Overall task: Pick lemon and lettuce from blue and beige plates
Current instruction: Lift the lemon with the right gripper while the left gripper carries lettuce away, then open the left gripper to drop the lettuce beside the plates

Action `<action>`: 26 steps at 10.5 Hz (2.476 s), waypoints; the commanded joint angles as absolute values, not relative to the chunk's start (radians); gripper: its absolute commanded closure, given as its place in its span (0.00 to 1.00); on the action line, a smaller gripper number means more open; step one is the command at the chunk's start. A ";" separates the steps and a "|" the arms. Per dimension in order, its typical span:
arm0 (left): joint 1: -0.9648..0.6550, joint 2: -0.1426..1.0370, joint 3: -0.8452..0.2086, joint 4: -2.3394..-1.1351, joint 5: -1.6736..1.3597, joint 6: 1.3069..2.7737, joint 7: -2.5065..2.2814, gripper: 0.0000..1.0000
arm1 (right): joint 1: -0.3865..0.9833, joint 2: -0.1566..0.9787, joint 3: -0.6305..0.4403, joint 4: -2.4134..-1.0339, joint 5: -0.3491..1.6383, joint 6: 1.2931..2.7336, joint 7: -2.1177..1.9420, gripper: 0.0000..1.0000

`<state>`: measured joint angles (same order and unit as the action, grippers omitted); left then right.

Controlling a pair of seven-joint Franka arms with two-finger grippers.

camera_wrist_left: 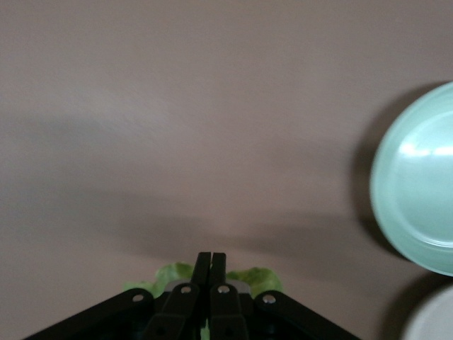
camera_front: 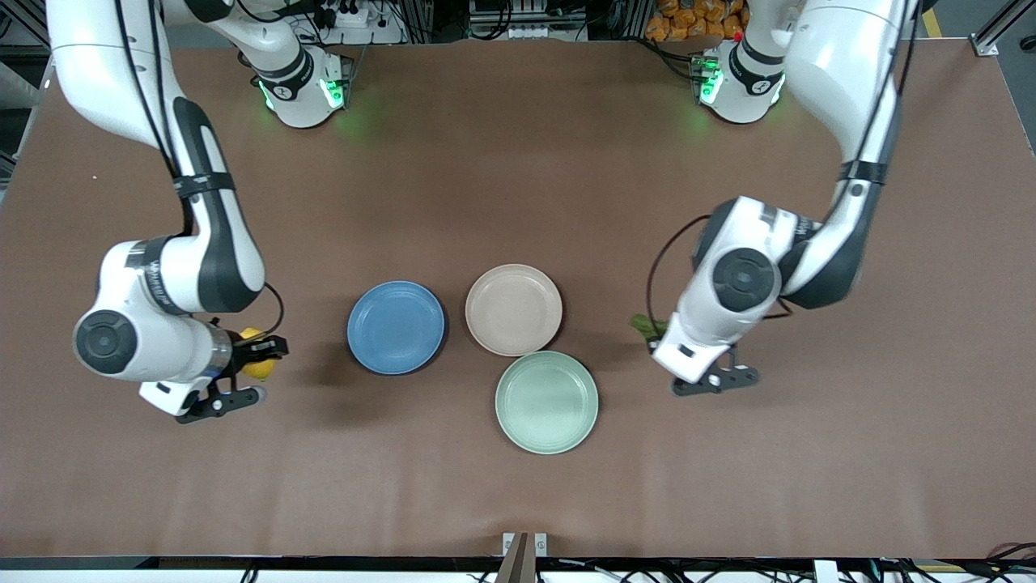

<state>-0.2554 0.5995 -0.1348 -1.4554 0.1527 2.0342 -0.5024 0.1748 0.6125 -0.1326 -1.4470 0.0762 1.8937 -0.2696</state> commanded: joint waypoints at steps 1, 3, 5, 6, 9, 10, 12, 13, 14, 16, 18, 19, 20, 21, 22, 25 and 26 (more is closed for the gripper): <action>-0.175 0.584 -0.144 -1.477 0.179 2.023 -0.338 1.00 | 0.134 0.580 -0.121 -1.469 0.064 1.881 -0.342 0.56; -0.115 0.595 -0.144 -1.476 0.176 2.023 -0.208 1.00 | 0.150 0.525 -0.158 -1.573 0.061 1.966 -0.351 0.56; -0.078 0.614 -0.144 -1.476 0.175 2.023 -0.151 1.00 | 0.146 0.471 -0.170 -1.731 0.061 2.113 -0.391 0.56; -0.074 0.614 -0.144 -1.480 0.167 2.023 -0.129 0.04 | 0.144 0.448 -0.172 -1.790 0.060 2.165 -0.396 0.56; -0.072 0.611 -0.144 -1.491 0.170 2.016 -0.130 0.00 | 0.137 0.408 -0.172 -1.961 0.061 2.354 -0.397 0.56; -0.072 0.609 -0.144 -1.497 0.170 2.007 -0.133 0.00 | 0.137 0.407 -0.172 -2.001 0.061 2.403 -0.397 0.56; -0.078 0.592 -0.156 -1.512 0.166 1.994 -0.153 0.00 | 0.126 0.419 -0.172 -2.046 0.063 2.482 -0.403 0.56; -0.081 0.563 -0.164 -1.541 0.166 1.987 -0.202 0.00 | 0.115 0.442 -0.170 -2.069 0.063 2.537 -0.405 0.54; -0.075 0.525 -0.176 -1.586 0.163 1.988 -0.265 0.00 | 0.115 0.451 -0.170 -2.095 0.064 2.596 -0.406 0.54; -0.069 0.465 -0.207 -1.670 0.135 1.988 -0.368 0.00 | 0.114 0.471 -0.170 -2.098 0.072 2.612 -0.407 0.54; -0.077 0.344 -0.206 -1.844 0.126 2.041 -0.391 0.00 | 0.114 0.515 -0.169 -2.098 0.075 2.673 -0.405 0.52; -0.072 0.272 -0.206 -1.938 0.106 2.078 -0.387 0.00 | 0.114 0.517 -0.169 -2.098 0.075 2.678 -0.403 0.51; -0.068 0.215 -0.206 -1.998 0.100 2.088 -0.382 0.00 | 0.114 0.520 -0.169 -2.097 0.075 2.678 -0.403 0.48; -0.066 0.162 -0.206 -2.052 0.097 2.088 -0.365 0.00 | 0.114 0.526 -0.169 -2.094 0.075 2.680 -0.403 0.43; -0.049 0.102 -0.206 -2.106 0.063 2.092 -0.348 0.00 | 0.114 0.529 -0.167 -2.092 0.077 2.680 -0.400 0.27; -0.038 0.032 -0.201 -2.102 0.018 2.092 -0.345 0.00 | 0.118 0.528 -0.167 -2.088 0.077 2.671 -0.396 0.00; -0.038 0.025 -0.198 -2.085 0.018 2.092 -0.348 0.00 | 0.120 0.522 -0.167 -2.085 0.077 2.665 -0.396 0.00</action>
<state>-0.0440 0.0585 -0.1997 -2.0720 0.0440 2.0732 -0.3666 0.1282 0.5313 -0.1776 -2.0893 0.0744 2.6700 -0.3933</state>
